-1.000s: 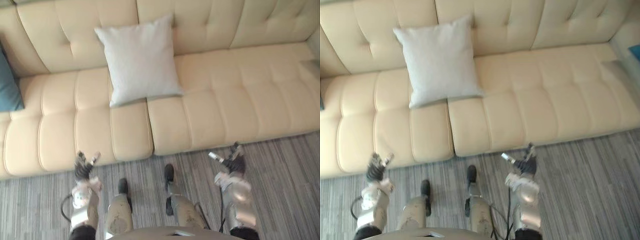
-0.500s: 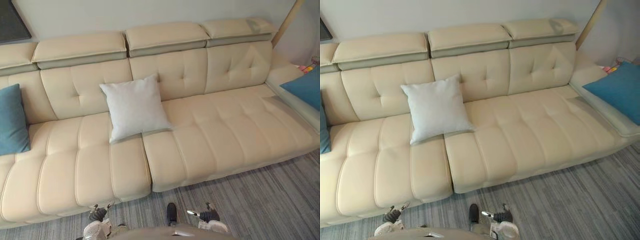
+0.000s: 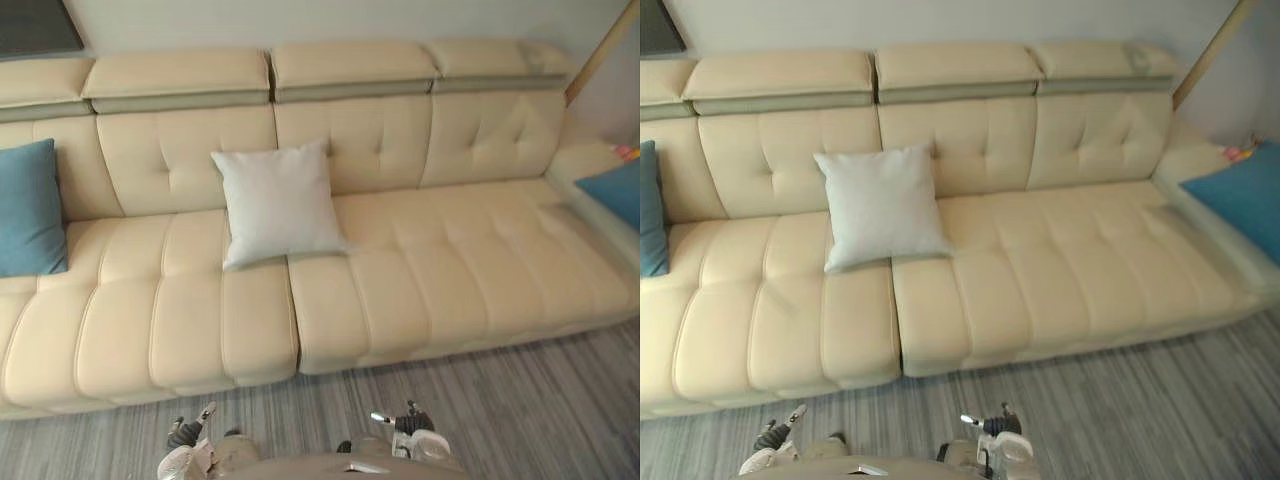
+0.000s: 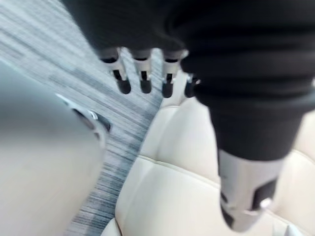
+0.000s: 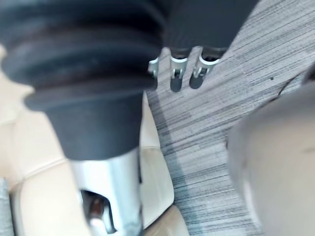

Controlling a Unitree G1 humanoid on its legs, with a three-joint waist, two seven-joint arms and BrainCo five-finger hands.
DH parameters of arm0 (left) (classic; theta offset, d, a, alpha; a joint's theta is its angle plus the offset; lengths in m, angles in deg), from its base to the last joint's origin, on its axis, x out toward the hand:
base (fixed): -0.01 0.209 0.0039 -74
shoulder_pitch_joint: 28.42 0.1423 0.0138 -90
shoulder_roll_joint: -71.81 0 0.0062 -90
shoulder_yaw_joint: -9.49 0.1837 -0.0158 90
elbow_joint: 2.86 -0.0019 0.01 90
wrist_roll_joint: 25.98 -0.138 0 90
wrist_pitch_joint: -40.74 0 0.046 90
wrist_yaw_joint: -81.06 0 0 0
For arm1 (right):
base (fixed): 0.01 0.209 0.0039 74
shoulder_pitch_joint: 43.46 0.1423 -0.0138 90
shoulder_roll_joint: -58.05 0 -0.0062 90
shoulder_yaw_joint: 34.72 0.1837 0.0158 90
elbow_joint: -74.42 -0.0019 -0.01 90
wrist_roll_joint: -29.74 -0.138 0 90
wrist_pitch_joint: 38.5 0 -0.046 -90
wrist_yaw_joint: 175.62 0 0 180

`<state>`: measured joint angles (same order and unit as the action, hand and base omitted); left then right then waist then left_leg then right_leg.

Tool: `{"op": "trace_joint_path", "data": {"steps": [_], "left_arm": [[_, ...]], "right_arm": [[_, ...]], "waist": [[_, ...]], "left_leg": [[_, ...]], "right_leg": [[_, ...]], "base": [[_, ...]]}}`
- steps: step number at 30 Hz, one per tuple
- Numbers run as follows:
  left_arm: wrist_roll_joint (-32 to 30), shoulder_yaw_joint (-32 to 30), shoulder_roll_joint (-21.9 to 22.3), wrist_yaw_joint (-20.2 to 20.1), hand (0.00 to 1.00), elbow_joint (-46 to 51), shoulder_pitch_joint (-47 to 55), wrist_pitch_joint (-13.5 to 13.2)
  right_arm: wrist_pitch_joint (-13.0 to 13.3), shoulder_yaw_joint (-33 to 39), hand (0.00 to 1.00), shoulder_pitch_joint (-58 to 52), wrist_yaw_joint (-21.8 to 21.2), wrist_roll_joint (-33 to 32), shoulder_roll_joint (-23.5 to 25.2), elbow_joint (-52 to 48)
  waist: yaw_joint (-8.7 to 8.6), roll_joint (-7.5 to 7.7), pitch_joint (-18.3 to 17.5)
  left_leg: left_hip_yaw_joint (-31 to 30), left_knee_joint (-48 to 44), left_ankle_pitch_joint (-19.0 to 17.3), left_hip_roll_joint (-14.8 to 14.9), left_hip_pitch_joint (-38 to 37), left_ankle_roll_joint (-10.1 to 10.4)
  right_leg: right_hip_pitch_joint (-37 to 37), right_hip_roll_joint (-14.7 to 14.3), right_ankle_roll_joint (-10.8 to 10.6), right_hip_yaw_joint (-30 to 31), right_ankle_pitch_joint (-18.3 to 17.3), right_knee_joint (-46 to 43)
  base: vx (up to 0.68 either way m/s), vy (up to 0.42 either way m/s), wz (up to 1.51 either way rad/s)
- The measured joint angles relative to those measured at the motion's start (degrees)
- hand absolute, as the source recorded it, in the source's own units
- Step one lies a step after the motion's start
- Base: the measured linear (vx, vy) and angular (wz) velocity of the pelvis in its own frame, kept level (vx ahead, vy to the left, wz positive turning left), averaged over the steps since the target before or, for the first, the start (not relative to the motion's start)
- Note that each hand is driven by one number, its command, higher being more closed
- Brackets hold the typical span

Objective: Pick up cushions and gather them together orderly.

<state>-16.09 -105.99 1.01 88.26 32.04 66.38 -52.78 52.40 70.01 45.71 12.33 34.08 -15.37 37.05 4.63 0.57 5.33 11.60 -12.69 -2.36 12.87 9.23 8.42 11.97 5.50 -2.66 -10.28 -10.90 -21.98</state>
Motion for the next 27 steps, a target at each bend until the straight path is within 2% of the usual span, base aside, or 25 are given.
{"op": "trace_joint_path", "data": {"steps": [1,2,4,7,9,11,12,13,14,15,17,18,19,20,23,24,25,26,27], "left_arm": [[-0.01,1.01,0.13,0.01,0.0,0.07,0.03,-0.04],[-0.03,1.52,0.46,0.01,0.0,0.11,0.39,-0.1],[-0.03,1.95,0.79,0.1,0.0,0.14,0.55,-0.1],[-0.14,2.43,1.11,0.12,0.0,0.31,0.43,-0.11],[-0.1,2.73,1.03,0.06,0.0,0.67,0.25,-0.37],[-0.12,2.73,1.05,0.07,0.0,0.67,0.21,-0.37],[-0.19,2.74,1.16,0.02,0.0,0.64,0.27,-0.37],[-0.63,2.78,0.8,-0.05,0.0,0.63,0.22,-0.36],[-1.22,3.1,0.16,-0.05,0.0,0.53,0.41,-0.36],[-1.93,3.37,-1.03,-0.07,0.0,0.55,0.39,-0.37],[-2.89,4.29,-2.11,-0.06,0.0,0.46,0.37,-0.16],[-3.51,4.99,-2.38,-0.02,0.0,0.43,0.36,-0.11],[-4.18,5.65,-2.51,-0.01,0.0,0.23,0.33,-0.08],[-4.63,5.89,-2.35,-0.01,0.0,-0.04,0.18,-0.04],[-5.75,7.85,-2.06,-0.13,0.0,-1.56,-0.85,0.0],[-5.76,8.24,-2.01,-0.14,0.0,-1.92,-1.19,0.04],[-5.76,8.41,-1.83,-0.14,0.0,-1.85,-1.38,0.04],[-5.76,8.52,-1.84,-0.14,0.0,-1.8,-1.56,0.05],[-5.77,9.01,-1.85,-0.17,0.0,-1.82,-1.81,0.09]], "right_arm": [[-0.03,0.0,0.0,-0.39,0.11,-0.01,0.25,-0.03],[0.0,-0.09,0.0,-0.89,0.18,0.03,0.46,-0.48],[0.0,-0.17,0.0,-0.99,0.26,0.05,0.0,-1.16],[-0.11,-0.7,0.0,-1.2,0.37,0.12,-0.53,-1.63],[-0.11,-0.8,0.0,-1.88,0.8,0.11,-0.8,-2.13],[-0.12,-0.53,0.0,-2.61,0.82,0.06,-0.78,-2.29],[-0.06,-0.46,0.0,-2.9,0.82,0.06,-0.73,-2.73],[-0.02,-0.42,0.0,-3.01,0.8,0.05,-0.53,-2.84],[-0.04,0.05,0.0,-3.05,0.8,0.03,-0.41,-2.83],[-0.13,0.2,0.0,-3.77,0.77,0.03,0.29,-2.6],[-0.17,1.41,0.0,-3.9,0.79,-0.06,1.07,-2.1],[-0.39,1.71,0.0,-4.2,0.78,-0.24,1.04,-2.04],[-0.69,2.09,0.0,-4.23,0.76,-0.66,1.01,-2.06],[-0.69,2.42,0.0,-4.24,0.77,-0.73,0.87,-2.06],[-0.64,2.37,0.0,-3.27,0.77,-1.97,0.35,-2.08],[-0.65,2.28,0.0,-2.77,0.76,-2.08,0.27,-1.9],[-0.65,2.15,0.0,-1.56,0.76,-2.34,0.39,-1.58],[-0.66,2.13,0.0,-1.12,0.76,-2.35,0.41,-1.43],[-0.68,2.26,0.0,-0.65,0.77,-2.36,0.15,-0.97]], "waist": [[-0.04,-1.04,0.5],[0.17,-1.4,0.6],[0.05,-1.78,0.77],[-0.1,-1.63,0.87],[-0.04,-1.34,1.02],[-0.03,-1.25,1.07],[-0.28,-1.59,1.06],[-0.39,-1.89,1.03],[-0.59,-1.35,0.53],[-1.31,0.46,-0.27],[-1.92,1.76,-0.57],[-1.97,2.05,-0.77],[-2.06,2.01,-0.76],[-2.06,1.94,-0.78],[-2.05,0.29,-0.74],[-2.06,-0.09,-0.61],[-1.44,-0.62,-0.78],[-1.43,-0.8,-0.67],[-2.04,-1.56,-0.18]], "left_leg": [[-0.07,0.91,1.15,0.53,0.0,-0.02],[-0.08,1.93,2.07,0.84,-0.48,0.05],[0.31,2.77,3.33,1.37,-0.94,0.35],[1.93,2.85,3.53,1.43,-1.77,-0.61],[2.62,-0.9,0.99,1.03,-1.12,-1.35],[2.42,-6.73,-3.33,0.49,-0.82,-1.75],[1.9,-10.21,-8.94,0.25,-1.41,-0.82],[1.9,-10.89,-10.79,0.1,-1.16,-0.49],[2.35,-9.84,-11.86,-0.76,-1.47,-0.62],[2.54,-6.98,-12.21,-2.73,-1.82,-0.66],[2.59,-4.29,-12.18,-4.57,-2.54,-0.65],[2.61,-3.75,-12.17,-5.55,-2.52,-0.67],[3.0,-3.93,-12.02,-6.16,-2.64,-0.93],[3.44,-4.08,-11.84,-6.1,-3.09,-1.17],[6.5,-4.08,-11.36,-5.48,-5.12,-2.23],[8.09,-3.87,-11.34,-5.05,-5.65,-2.58],[11.23,-2.74,-10.86,-3.79,-6.5,-3.5],[12.47,-2.5,-10.77,-3.22,-6.81,-3.63],[15.17,-2.16,-10.79,-3.01,-7.78,-3.68]], "right_leg": [[-0.69,-0.9,0.61,-0.59,0.83,1.73],[-0.9,-1.34,0.89,-0.84,1.15,2.25],[-0.87,-1.73,1.18,-0.98,1.44,2.28],[-0.49,-1.7,1.16,0.33,1.7,2.46],[0.14,-0.52,1.28,0.78,2.16,2.51],[0.13,0.4,1.26,1.24,2.74,2.54],[0.22,-0.49,0.8,3.32,3.02,2.63],[0.2,-1.07,0.43,4.75,3.31,3.1],[0.02,-1.21,0.26,6.21,4.04,5.35],[0.1,-0.75,0.27,7.78,5.7,8.84],[0.1,-0.53,0.3,9.8,7.84,12.15],[0.04,-0.43,0.14,11.34,10.25,13.75],[-0.03,-0.41,-0.61,13.02,13.73,14.82],[-0.24,-0.68,-1.34,13.53,14.32,15.17],[0.07,-3.16,-1.16,17.58,16.52,17.44],[0.52,-3.87,-0.45,17.04,17.72,18.05],[1.98,-5.55,2.61,11.4,20.81,19.37],[2.43,-5.65,3.93,7.91,20.75,19.5],[2.92,-4.7,8.42,-1.87,16.52,17.7]], "base": [[-0.22,-0.135,0.1],[-0.25,-0.135,0.12],[-0.2,-0.077,-0.03],[-0.17,0.012,-0.23],[-0.11,0.126,-0.53],[-0.07,0.209,-0.79],[-0.06,0.232,-0.95],[-0.06,0.242,-1.02],[-0.03,0.216,-0.62],[0.01,0.159,-0.42],[0.05,0.119,-0.25],[0.07,0.1,-0.4],[0.07,0.075,-0.48],[0.08,0.073,-0.7],[0.1,0.043,-0.99],[0.14,-0.003,-1.54],[0.1,-0.03,-1.48],[0.08,-0.079,-1.55],[0.06,-0.086,-0.87]]}}
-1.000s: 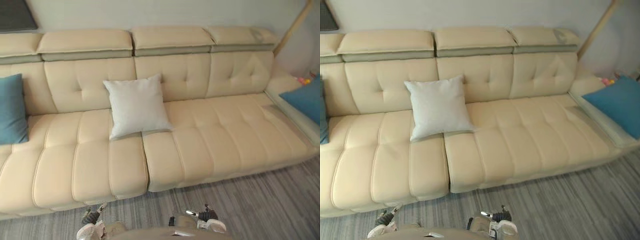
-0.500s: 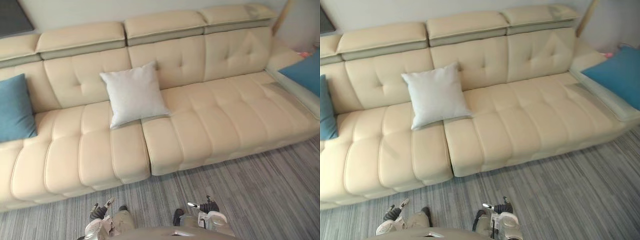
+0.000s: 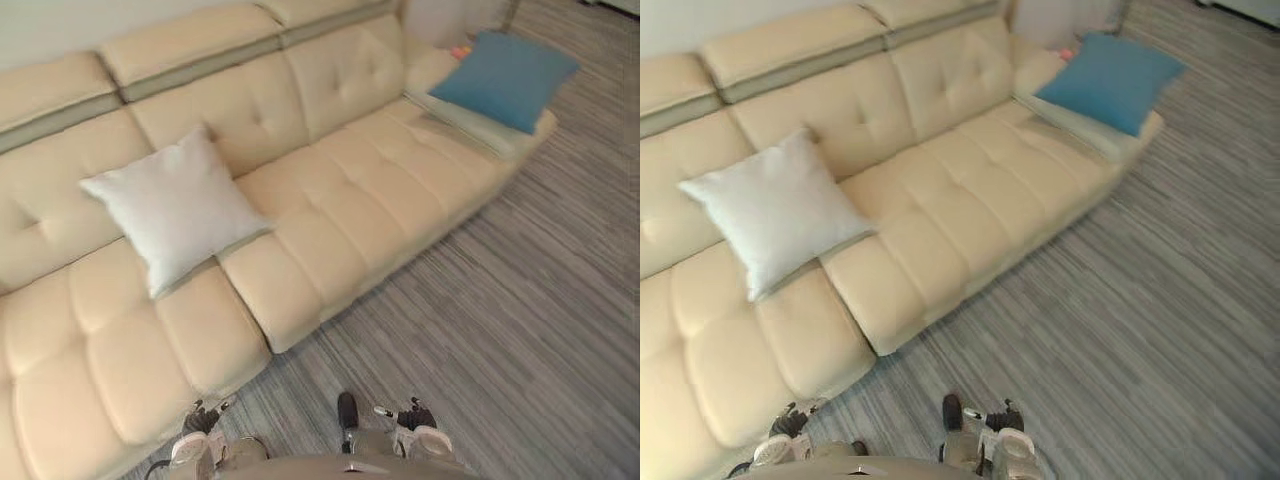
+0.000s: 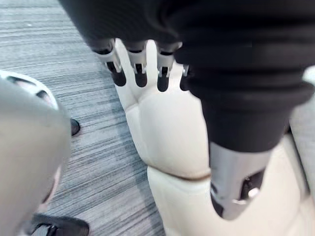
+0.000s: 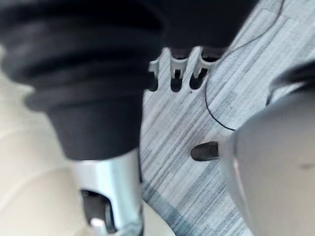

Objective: Pick up cushions and gather them together orderly.

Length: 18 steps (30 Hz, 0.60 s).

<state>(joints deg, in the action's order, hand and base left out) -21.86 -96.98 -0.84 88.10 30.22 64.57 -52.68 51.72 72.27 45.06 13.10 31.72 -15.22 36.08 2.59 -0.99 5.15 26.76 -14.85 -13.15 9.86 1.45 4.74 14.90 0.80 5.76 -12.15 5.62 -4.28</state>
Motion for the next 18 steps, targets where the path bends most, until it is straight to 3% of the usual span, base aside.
{"op": "trace_joint_path", "data": {"steps": [1,2,3,5,6,8,9,11,12,14,16,17,18], "left_arm": [[0.0,0.78,0.27,-0.02,0.0,0.09,-0.34,0.09],[0.0,2.38,0.36,-0.22,0.0,0.34,-0.31,0.04],[0.0,3.11,0.11,-0.27,0.0,0.09,-0.16,0.06],[0.0,3.64,-0.46,-0.28,0.0,-0.01,-0.4,0.0],[0.0,3.74,-0.53,-0.29,0.0,-0.04,-0.38,0.01],[0.0,3.5,-0.42,-0.3,0.0,-0.06,-0.11,0.1],[0.02,2.79,0.26,-0.31,0.0,0.09,0.13,0.16],[0.03,2.48,0.16,-0.4,0.0,0.61,0.57,0.17],[0.04,2.52,0.13,-0.4,0.0,1.81,1.07,0.19],[0.07,2.55,0.16,-0.43,0.0,3.12,1.23,0.09],[0.15,2.56,0.3,-0.57,0.0,5.06,2.01,-0.04],[0.14,2.56,0.54,-0.75,0.0,5.32,1.98,-0.04],[0.1,2.41,0.87,-0.89,0.0,6.11,1.99,-0.07]], "right_arm": [[-0.01,0.17,0.0,0.56,0.01,0.0,-0.78,0.64],[-0.06,0.5,0.0,0.52,0.05,0.01,-1.92,1.26],[-0.04,0.81,0.0,0.36,0.04,0.02,-2.13,1.31],[-0.01,1.41,0.0,-0.05,0.05,-0.08,-2.78,1.86],[-0.02,1.36,0.0,-0.07,0.02,-0.17,-2.85,2.0],[0.03,1.34,0.0,-0.18,0.1,-0.61,-2.77,2.03],[-0.03,1.24,0.0,-0.48,0.18,-0.95,-2.73,1.94],[-0.04,1.21,0.0,-1.06,0.27,-1.99,-2.5,1.08],[0.04,1.2,0.0,-1.12,0.29,-2.6,-2.27,0.8],[-0.08,1.21,0.0,-1.29,0.3,-2.77,-2.21,0.85],[-0.24,1.18,0.0,-1.11,0.49,-2.84,-1.93,0.71],[-0.24,1.26,0.0,-1.11,0.56,-2.86,-1.82,0.66],[-0.28,1.29,0.0,-1.06,0.65,-3.08,-1.54,0.49]], "waist": [[-0.63,-0.26,0.12],[-0.62,-1.16,0.59],[-0.85,-1.13,0.54],[-1.15,-1.63,0.53],[-1.13,-1.57,0.57],[-1.22,-1.51,0.81],[-0.6,-2.04,1.49],[-0.06,-2.16,2.21],[0.08,-1.99,2.3],[0.94,-1.64,2.47],[1.49,-1.48,2.53],[1.73,-1.46,2.54],[2.54,-1.2,2.46]], "left_leg": [[1.18,0.05,0.01,0.34,-0.88,0.01],[3.46,0.14,-0.02,0.41,-3.33,0.06],[3.6,0.13,-0.12,0.06,-4.83,0.16],[3.05,-1.35,-0.12,0.57,-6.4,0.33],[3.05,-3.28,-0.13,1.16,-6.14,0.35],[2.17,-14.55,-0.15,4.37,-3.12,0.53],[-1.6,-29.54,3.46,9.03,1.44,-1.79],[-5.83,-39.98,1.02,10.7,5.21,-1.72],[-8.43,-44.03,-1.05,9.62,9.0,-1.23],[-10.54,-43.11,-2.48,7.07,12.95,-0.88],[-12.78,-34.27,-3.05,2.64,18.07,-0.77],[-13.05,-31.1,-3.03,1.95,18.72,-0.79],[-14.63,-21.5,-2.45,-0.56,19.61,-0.49]], "right_leg": [[0.35,1.75,0.68,-6.31,-2.66,-3.11],[0.41,5.82,2.11,-17.08,-6.26,-8.95],[0.01,6.69,0.34,-19.07,-7.16,-11.52],[0.86,4.81,-2.35,-14.64,-10.25,-13.8],[1.15,4.6,-2.15,-13.81,-11.1,-14.22],[0.67,3.61,-2.19,-11.71,-12.63,-15.17],[-1.64,1.15,-1.09,-9.48,-13.73,-15.39],[-3.78,-0.32,-0.31,-7.2,-15.47,-16.26],[-5.54,-0.92,-0.28,-5.35,-16.66,-16.55],[-6.73,-1.3,-0.85,-2.75,-17.42,-16.24],[-8.31,-1.53,-0.91,0.17,-17.46,-13.68],[-8.67,-1.54,-0.95,0.74,-17.43,-13.1],[-9.38,-1.55,-1.11,3.14,-17.52,-12.16]], "base": [[0.12,-0.062,-1.05],[0.16,-0.069,-1.06],[0.18,-0.085,-1.07],[0.16,-0.17,-0.95],[0.13,-0.143,-0.88],[0.1,-0.079,-0.68],[0.18,-0.088,-0.81],[0.19,-0.056,-0.91],[0.19,-0.02,-0.86],[0.23,0.006,-0.77],[0.22,0.071,-0.77],[0.28,0.134,-0.81],[0.29,0.159,-0.85]]}}
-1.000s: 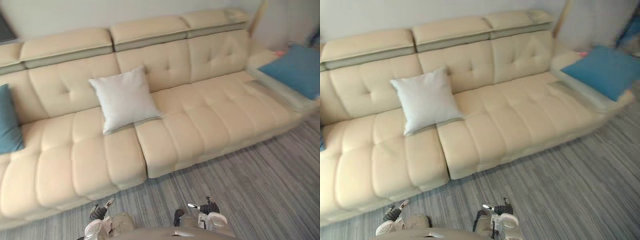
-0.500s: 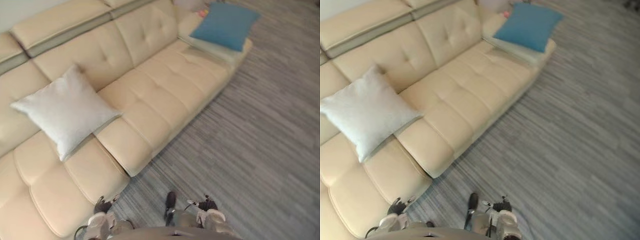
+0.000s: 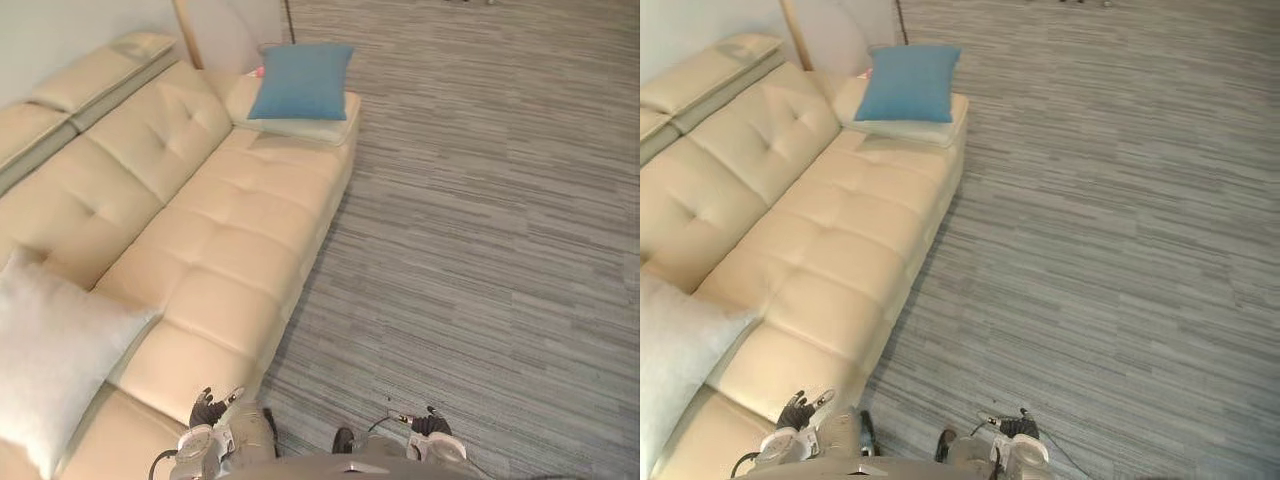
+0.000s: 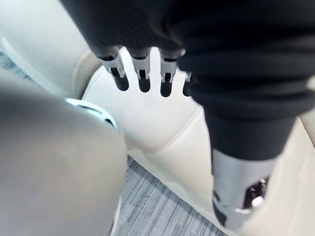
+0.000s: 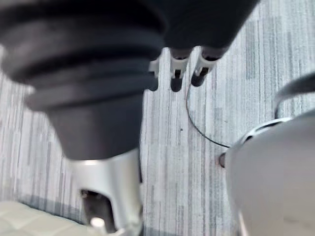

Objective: Pick up cushions and gather them together orderly.

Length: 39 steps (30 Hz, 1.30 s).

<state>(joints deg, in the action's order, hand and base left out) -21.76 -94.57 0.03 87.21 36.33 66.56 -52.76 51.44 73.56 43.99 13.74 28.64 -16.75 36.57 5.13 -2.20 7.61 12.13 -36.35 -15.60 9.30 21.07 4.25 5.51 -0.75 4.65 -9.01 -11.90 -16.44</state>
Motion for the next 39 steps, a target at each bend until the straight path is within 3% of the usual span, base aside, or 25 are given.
{"op": "trace_joint_path", "data": {"steps": [2,3,4,5,6,7,8,9,10,12,17,18,19,21,22,24,25,26,28,29,31,34,36,37,39], "left_arm": [[-0.01,0.03,0.15,-0.08,0.0,0.18,0.12,-0.02],[0.06,0.06,0.21,-0.12,0.0,0.17,0.18,-0.07],[0.03,0.06,0.23,-0.11,0.0,0.17,0.22,-0.07],[-0.06,-0.01,-0.04,-0.14,0.0,0.15,0.44,-0.04],[-0.08,0.06,-1.33,-0.15,0.0,-0.02,0.31,0.03],[-0.07,0.18,-1.65,-0.1,0.0,-0.14,0.06,0.08],[-0.09,0.37,-1.96,-0.07,0.0,-0.38,-0.06,0.1],[-0.15,1.36,-2.31,-0.03,0.0,-0.66,0.02,0.61],[-0.18,1.81,-2.32,0.01,0.0,-0.75,0.01,0.71],[-0.6,3.37,-2.25,0.05,0.0,-1.09,-0.89,0.71],[-1.1,3.76,-1.87,0.09,0.0,-2.72,-2.32,0.8],[-1.23,4.24,-2.01,0.25,0.0,-3.55,-2.61,0.92],[-2.03,5.2,-2.7,0.62,0.0,-4.83,-2.67,1.01],[-2.26,4.86,-3.39,0.75,0.0,-6.13,-2.78,1.07],[-2.87,4.37,-2.56,0.96,0.0,-6.64,-3.76,1.09],[-3.29,3.36,-1.23,1.14,0.0,-6.24,-4.01,0.9],[-3.22,1.64,-0.07,1.14,0.0,-6.02,-4.07,0.91],[-2.44,-0.05,1.1,1.08,0.0,-5.41,-3.62,0.9],[-0.78,-0.87,1.11,1.12,0.0,-3.38,-3.46,0.73],[0.34,-0.76,0.82,1.12,0.0,-2.22,-3.17,0.5],[1.61,-0.41,0.74,1.07,0.0,-0.85,-2.98,0.09],[2.43,-0.85,1.48,1.06,0.0,0.74,-2.5,-0.16],[2.43,-1.2,2.01,1.08,0.0,0.71,-2.35,-0.15],[2.42,-1.33,1.47,1.08,0.0,0.46,-1.69,-0.16],[2.41,-1.8,0.22,1.04,0.0,0.36,-1.09,-0.09]], "right_arm": [[0.01,0.06,0.0,0.24,0.06,-0.91,0.45,-0.2],[0.0,0.05,0.0,0.34,0.02,-1.0,0.62,-0.15],[-0.02,0.04,0.0,0.33,0.02,-1.0,0.9,-0.17],[-0.09,-0.03,0.0,0.08,0.02,-0.99,1.91,-0.76],[-0.17,-0.59,0.0,-1.37,-0.22,-0.94,2.88,-1.55],[-0.22,-0.49,0.0,-1.37,-0.2,-0.87,2.85,-1.76],[-0.12,-0.13,0.0,-1.22,-0.11,-0.83,3.01,-2.24],[-0.07,-0.1,0.0,-1.44,-0.13,-0.77,2.74,-2.83],[-0.09,-0.17,0.0,-1.53,-0.17,-0.76,2.74,-2.82],[0.18,-0.26,0.0,-1.19,-0.44,-0.71,2.68,-4.34],[0.35,-1.12,0.0,0.84,-0.49,-0.74,2.83,-3.92],[0.37,-1.11,0.0,1.73,-0.46,-0.74,2.56,-3.82],[0.33,-1.15,0.0,1.39,-0.45,-0.74,2.38,-2.98],[0.31,-1.15,0.0,1.44,-0.47,-0.73,1.74,-1.41],[0.37,-1.11,0.0,2.97,-0.41,-0.7,-0.49,-1.33],[0.46,-0.92,0.0,3.46,-0.39,-0.71,-1.33,-1.46],[0.36,-1.11,0.0,2.96,-0.39,-0.72,-1.22,-1.5],[0.35,-1.58,0.0,2.78,-0.35,-0.77,-1.31,-1.71],[0.37,-2.35,0.0,2.62,0.02,-0.93,-0.46,-1.69],[0.36,-2.35,0.0,2.48,0.02,-1.33,0.51,-1.63],[0.36,-2.29,0.0,2.38,0.07,-1.49,1.51,-1.65],[0.36,-1.91,0.0,2.63,0.62,-1.51,2.26,-1.69],[0.34,-1.19,0.0,2.63,1.19,-1.42,2.42,-1.61],[0.27,-1.19,0.0,2.18,1.21,-1.39,2.46,-1.41],[0.12,-1.43,0.0,1.53,1.07,-1.31,3.09,-1.41]], "waist": [[0.61,0.07,-0.03],[1.24,0.24,-0.47],[1.26,0.7,-0.8],[1.2,1.25,-2.03],[0.88,3.75,-2.74],[1.09,4.54,-2.67],[1.17,5.09,-2.27],[0.14,4.87,-1.94],[-0.36,4.66,-1.75],[-1.29,3.68,-1.12],[-2.46,3.3,-0.86],[-2.97,3.16,-0.77],[-3.37,3.74,-0.63],[-3.86,4.06,-0.37],[-3.51,1.44,0.16],[-3.64,0.06,0.79],[-3.94,-1.02,1.32],[-3.38,-1.38,1.73],[-1.97,-1.7,2.45],[-1.32,-0.49,2.76],[-0.67,-0.1,2.66],[0.01,-0.16,2.54],[0.86,-0.19,2.34],[1.47,0.71,1.5],[1.31,2.7,-0.25]], "left_leg": [[-3.01,9.67,2.18,-1.89,-0.15,0.14],[-4.52,13.63,6.84,-2.27,-0.95,-0.64],[-4.45,13.56,7.96,-2.58,-1.24,-1.67],[-4.05,12.65,7.9,-3.33,-1.31,-2.9],[-1.56,12.44,5.36,-4.65,-2.6,-3.78],[-0.25,12.44,4.48,-5.07,-3.71,-3.83],[1.15,12.45,3.36,-5.72,-5.98,-5.05],[2.24,12.46,1.39,-6.26,-10.2,-6.03],[2.26,12.55,0.75,-6.37,-11.85,-6.3],[2.78,16.77,-0.46,-6.41,-20.22,-6.03],[4.05,24.52,-0.75,-4.53,-28.74,-5.08],[4.0,25.71,-0.63,-4.12,-29.84,-4.46],[3.19,26.79,-0.62,-4.58,-31.78,-2.75],[0.85,26.76,-2.23,-4.3,-34.48,0.3],[-1.17,24.75,-0.77,-2.26,-34.28,1.34],[-2.89,19.1,1.31,-0.83,-32.86,1.41],[-5.57,7.39,3.66,1.04,-28.67,1.13],[-8.1,-7.27,9.74,3.33,-22.56,1.47],[-8.52,-24.0,5.9,5.34,-14.5,1.39],[-7.74,-25.36,4.17,4.83,-10.78,1.06],[-5.45,-21.09,1.97,3.57,-6.58,-0.13],[-2.56,1.06,1.23,-0.09,-2.05,-1.08],[-2.92,15.51,5.3,-2.18,-2.8,-0.57],[-3.28,17.4,11.5,-3.48,-4.39,-2.92],[-2.52,15.33,9.17,-5.31,-4.53,-5.24]], "right_leg": [[-0.39,-0.16,-1.08,2.43,-0.62,0.28],[-0.66,-0.51,-2.68,5.17,-1.6,0.31],[-0.75,-0.45,-3.27,6.31,-2.05,0.31],[-0.71,0.34,-4.28,7.69,-3.09,0.08],[-0.39,2.26,-7.07,8.45,-4.2,-2.9],[0.89,3.35,-8.25,8.49,-4.7,-6.83],[3.56,4.85,-10.01,8.12,-4.56,-15.33],[8.21,7.17,-14.07,6.9,-2.05,-29.66],[9.43,8.04,-13.75,5.97,-1.8,-34.55],[13.54,11.75,-10.18,-1.32,-2.76,-42.78],[19.35,12.41,-6.81,-11.75,-3.1,-25.46],[20.62,11.61,-6.59,-12.21,-0.1,-17.6],[19.76,9.75,-5.92,-11.24,7.65,-5.46],[18.26,8.54,-1.79,-8.81,17.8,-1.91],[18.32,7.23,-1.71,-9.31,14.42,-4.8],[17.3,6.26,-1.38,-9.74,11.18,-6.47],[14.44,5.0,-1.3,-10.83,8.73,-6.38],[10.4,3.67,-0.92,-10.88,6.77,-4.88],[3.47,1.37,0.48,-10.89,4.25,-2.34],[0.45,1.06,0.36,-10.72,3.55,-0.63],[-3.15,0.81,-0.19,-10.52,3.29,2.39],[-7.6,0.84,-2.57,-9.16,3.05,6.18],[-9.34,1.03,-4.28,-7.54,1.53,7.44],[-10.55,1.7,-5.24,-5.14,-0.45,7.63],[-11.14,3.93,-6.68,-3.81,-1.99,6.71]], "base": [[0.33,0.2,-0.93],[0.28,0.195,-0.88],[0.4,0.269,-1.01],[0.47,0.286,-0.7],[0.6,0.298,-0.69],[0.51,0.232,-0.67],[0.47,0.205,-0.54],[0.35,0.154,-0.37],[0.55,0.158,-0.16],[0.54,0.086,-0.09],[0.43,-0.048,-0.04],[0.48,-0.188,0.12],[0.6,-0.238,0.12],[0.58,-0.254,0.08],[0.49,-0.238,-0.05],[0.46,-0.252,-0.05],[0.53,-0.304,0.09],[0.43,-0.215,0.12],[0.43,-0.137,-0.16],[0.44,-0.12,-0.19],[0.33,-0.062,-0.09],[0.41,0.031,-0.16],[0.43,0.147,-0.48],[0.44,0.196,-0.59],[0.45,0.173,-0.4]]}}
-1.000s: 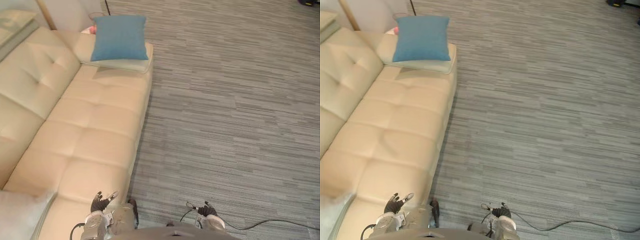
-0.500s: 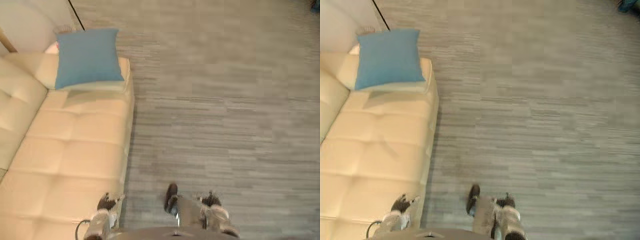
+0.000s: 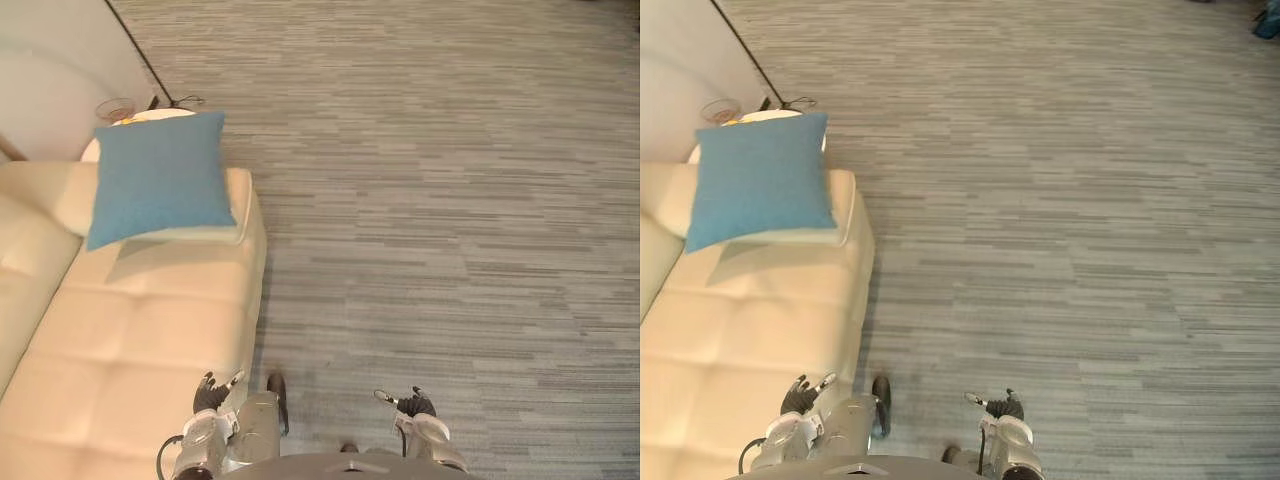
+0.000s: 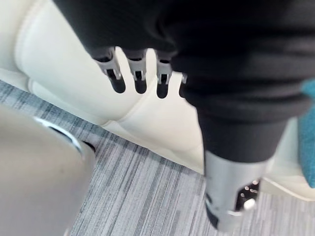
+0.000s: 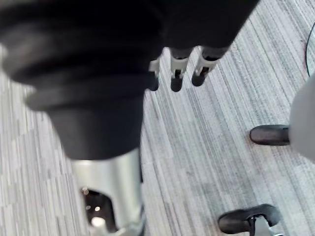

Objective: Pick up cushions and gather them together orderly.

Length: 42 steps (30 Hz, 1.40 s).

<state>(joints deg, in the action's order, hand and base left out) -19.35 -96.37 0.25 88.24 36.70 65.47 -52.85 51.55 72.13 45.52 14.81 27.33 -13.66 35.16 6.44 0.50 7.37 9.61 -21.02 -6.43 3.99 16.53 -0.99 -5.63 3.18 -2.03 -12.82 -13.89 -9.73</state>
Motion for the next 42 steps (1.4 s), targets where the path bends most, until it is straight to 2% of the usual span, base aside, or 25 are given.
{"op": "trace_joint_path", "data": {"steps": [2,3,5,6,8,10,13,14,15,17,20,21,22,24,27,28,29,30,31,34,36,37,38,40,42], "left_arm": [[0.0,0.03,-0.66,0.0,0.0,-0.33,-0.03,-0.01],[0.01,0.14,-0.95,-0.02,0.0,-0.97,0.05,0.0],[0.01,0.96,-1.57,-0.06,0.0,-2.05,0.01,0.39],[0.01,1.42,-1.59,-0.08,0.0,-2.05,0.03,0.55],[0.07,1.45,-1.34,-0.09,0.0,-2.0,-0.37,0.65],[1.5,1.27,-0.82,-0.06,0.0,-2.0,-1.11,0.65],[5.37,0.17,0.28,1.41,0.0,-2.08,-1.63,0.51],[6.79,-1.27,0.52,2.44,0.0,-2.16,-0.74,0.07],[6.79,-2.01,0.58,2.62,0.0,-2.32,-0.7,-0.04],[6.86,-3.92,2.29,3.21,0.0,-3.29,0.31,-0.13],[7.17,-6.44,2.6,3.61,0.0,-3.58,0.27,-0.12],[7.35,-7.34,2.49,3.61,0.0,-3.59,0.5,-0.12],[7.59,-7.64,2.5,3.59,0.0,-3.58,1.07,-0.11],[7.82,-7.33,2.44,3.14,0.0,-2.68,1.44,-0.14],[7.71,-6.31,2.18,2.39,0.0,-2.18,1.35,-0.17],[7.63,-6.11,2.2,2.4,0.0,-2.2,1.36,-0.15],[7.31,-5.51,1.71,2.33,0.0,-3.11,1.4,-0.13],[7.18,-5.41,1.21,2.37,0.0,-3.25,1.27,-0.11],[7.24,-5.39,0.21,2.39,0.0,-3.15,1.37,-0.39],[7.31,-5.39,-0.25,2.4,0.0,-4.33,1.2,-0.51],[7.86,-4.4,-0.66,2.42,0.0,-5.27,1.28,-0.53],[7.95,-3.15,-1.45,2.45,0.0,-5.69,1.37,-0.38],[7.95,-2.26,-2.2,2.45,0.0,-6.42,1.37,-0.1],[7.93,-2.24,-2.44,2.46,0.0,-6.44,1.37,0.04],[7.81,-2.68,-2.37,2.41,0.0,-6.38,1.4,0.05]], "right_arm": [[-0.01,0.24,0.0,-0.56,0.05,0.07,0.0,-0.03],[0.0,0.32,0.0,-0.78,0.04,0.21,-0.04,-0.04],[-0.02,0.1,0.0,-1.48,-0.05,0.56,-0.27,-0.13],[-0.02,0.11,0.0,-1.72,-0.39,0.53,-0.3,-0.35],[0.24,0.16,0.0,-1.51,-0.43,0.53,-0.36,-0.41],[0.41,0.29,0.0,-1.56,-0.39,0.49,-0.37,-0.99],[0.98,0.9,0.0,-1.74,-0.35,0.2,-0.4,-1.99],[0.97,1.84,0.0,-2.16,-0.19,0.01,-0.49,-0.89],[0.96,1.81,0.0,-2.19,-0.23,0.0,-0.53,-0.17],[0.85,1.79,0.0,-1.92,-0.02,0.0,-2.53,1.41],[0.88,1.35,0.0,-0.97,0.06,-0.2,-2.98,1.89],[0.83,1.26,0.0,-1.04,0.07,-0.67,-2.81,1.91],[0.84,1.13,0.0,-1.19,0.09,-0.78,-2.49,1.94],[0.93,0.03,0.0,-1.57,0.09,-2.02,-2.42,1.98],[0.91,0.29,0.0,-1.4,0.11,-2.95,-2.38,1.93],[0.88,0.42,0.0,-1.88,0.14,-2.95,-2.37,1.95],[0.82,1.8,0.0,-2.16,0.2,-3.01,-2.3,2.16],[0.81,1.89,0.0,-2.04,0.24,-3.03,-2.03,2.16],[0.86,2.33,0.0,-1.65,0.25,-3.01,-1.12,2.56],[0.94,2.83,0.0,-0.51,0.16,-2.93,-0.69,4.2],[0.72,2.98,0.0,-1.6,0.07,-2.79,-0.43,4.82],[0.89,2.96,0.0,-1.85,0.02,-2.52,-0.76,4.26],[0.91,2.92,0.0,-2.43,0.05,-2.29,-0.79,4.17],[0.95,2.85,0.0,-3.14,0.04,-2.26,-0.89,4.11],[1.13,3.0,0.0,-3.35,0.03,-2.32,-1.0,4.07]], "waist": [[0.28,1.38,-0.37],[0.93,1.69,-0.5],[-0.27,1.68,-0.42],[-0.68,1.56,-0.34],[-0.84,1.15,-0.11],[-1.14,1.49,-0.21],[-2.25,1.39,-0.22],[-2.24,1.8,-0.49],[-2.31,1.76,-0.49],[-1.55,-0.96,-2.15],[-2.19,-2.76,-1.24],[-1.58,-2.77,-0.78],[-0.87,-2.77,-0.42],[-0.17,-2.42,-0.5],[-0.23,-2.42,-0.56],[-0.26,-2.59,-0.55],[-0.3,-2.25,-1.07],[-0.15,-1.19,-1.23],[0.27,1.18,-1.56],[0.49,1.9,-1.78],[0.28,1.94,-2.04],[-0.7,1.86,-2.03],[-1.84,1.87,-2.02],[-1.72,2.47,-2.2],[-1.72,2.54,-2.28]], "left_leg": [[1.78,-2.35,-3.51,-0.79,-1.38,-0.7],[2.89,-2.91,-5.39,-1.12,-3.48,-0.97],[2.56,-3.83,-8.2,-2.15,-7.92,-1.97],[1.65,-3.89,-9.68,-2.6,-10.66,-2.46],[-0.42,-1.31,-11.17,-2.93,-15.92,-2.51],[-3.99,0.75,-12.89,-2.87,-18.77,-1.73],[-8.66,1.66,-14.53,-1.98,-20.64,-0.06],[-11.29,3.09,-15.3,-2.04,-22.24,1.65],[-12.37,3.22,-15.81,-1.95,-22.82,2.37],[-14.7,2.42,-15.19,0.8,-23.23,3.94],[-13.9,-17.94,-9.18,2.81,-13.56,6.14],[-11.03,-26.29,-7.42,5.0,-10.3,6.17],[-6.82,-32.4,-8.19,7.2,-8.29,5.51],[-2.12,-33.94,-9.55,7.97,-4.73,4.98],[5.15,-18.51,-8.89,6.83,-0.42,3.4],[9.32,-11.13,-5.16,6.9,-0.06,2.67],[13.58,-5.87,-1.7,5.99,-0.8,-1.25],[13.98,-4.49,-1.37,4.78,-1.01,-1.24],[13.97,-1.04,-1.19,2.04,-1.95,-1.54],[12.79,0.52,-2.39,-0.63,-3.67,-2.87],[10.69,2.66,-3.66,-3.02,-7.93,-2.97],[8.17,3.47,-4.01,-4.15,-9.82,-3.05],[5.52,4.45,-4.06,-5.03,-11.46,-3.01],[2.87,5.56,-4.1,-5.42,-13.82,-3.09],[-1.48,6.87,-4.12,-5.58,-16.18,-2.94]], "right_leg": [[0.44,2.06,-1.77,1.09,-1.26,-4.91],[2.82,3.55,-3.01,2.11,-2.01,-13.19],[9.87,6.74,-7.22,3.1,0.6,-35.13],[13.48,8.04,-7.38,3.28,0.96,-45.3],[18.69,8.58,-4.94,1.6,-0.34,-51.22],[23.08,8.31,-3.5,0.2,-1.68,-47.17],[25.92,5.46,-3.04,5.08,-1.59,-31.57],[24.97,3.66,-2.91,11.01,2.8,-19.05],[24.74,3.37,-3.76,12.13,6.86,-18.21],[23.73,2.15,-2.35,9.28,3.9,-20.65],[18.88,2.23,-0.19,4.39,1.25,-18.56],[15.0,1.45,0.41,3.47,0.9,-16.01],[10.5,1.01,0.91,2.38,0.61,-13.59],[5.58,1.26,0.96,0.18,0.34,-9.96],[2.87,2.34,-0.18,-4.05,-0.26,-7.25],[1.62,2.44,-1.1,-5.63,-0.81,-7.06],[0.33,2.9,-2.73,-7.19,-1.87,-6.32],[0.12,3.56,-2.72,-7.27,-1.72,-5.67],[-0.37,4.46,-2.54,-6.65,-1.38,-3.69],[-0.23,6.42,-2.24,-6.21,-0.57,-7.55],[3.39,9.84,-4.34,-4.32,1.18,-22.86],[7.92,11.18,-6.88,-1.43,4.13,-34.99],[11.18,11.41,-7.43,0.28,4.42,-42.7],[14.04,10.75,-6.21,0.86,3.57,-46.54],[17.84,8.86,-5.08,2.81,1.1,-43.35]], "base": [[0.5,0.162,-0.35],[0.42,0.166,-0.41],[0.49,0.156,0.05],[0.56,0.099,0.36],[0.48,0.015,0.4],[0.43,-0.095,0.72],[0.37,-0.201,0.98],[0.4,-0.303,0.89],[0.42,-0.311,1.01],[0.45,-0.268,0.64],[0.45,-0.282,0.65],[0.36,-0.2,0.39],[0.34,-0.169,0.29],[0.29,-0.086,0.37],[0.23,0.029,0.52],[0.3,0.119,0.99],[0.29,0.122,0.88],[0.32,0.137,0.77],[0.29,0.118,0.38],[0.21,0.104,0.28],[0.27,0.139,0.59],[0.27,0.087,1.1],[0.26,0.059,1.15],[0.24,-0.001,0.99],[0.23,-0.057,1.05]]}}
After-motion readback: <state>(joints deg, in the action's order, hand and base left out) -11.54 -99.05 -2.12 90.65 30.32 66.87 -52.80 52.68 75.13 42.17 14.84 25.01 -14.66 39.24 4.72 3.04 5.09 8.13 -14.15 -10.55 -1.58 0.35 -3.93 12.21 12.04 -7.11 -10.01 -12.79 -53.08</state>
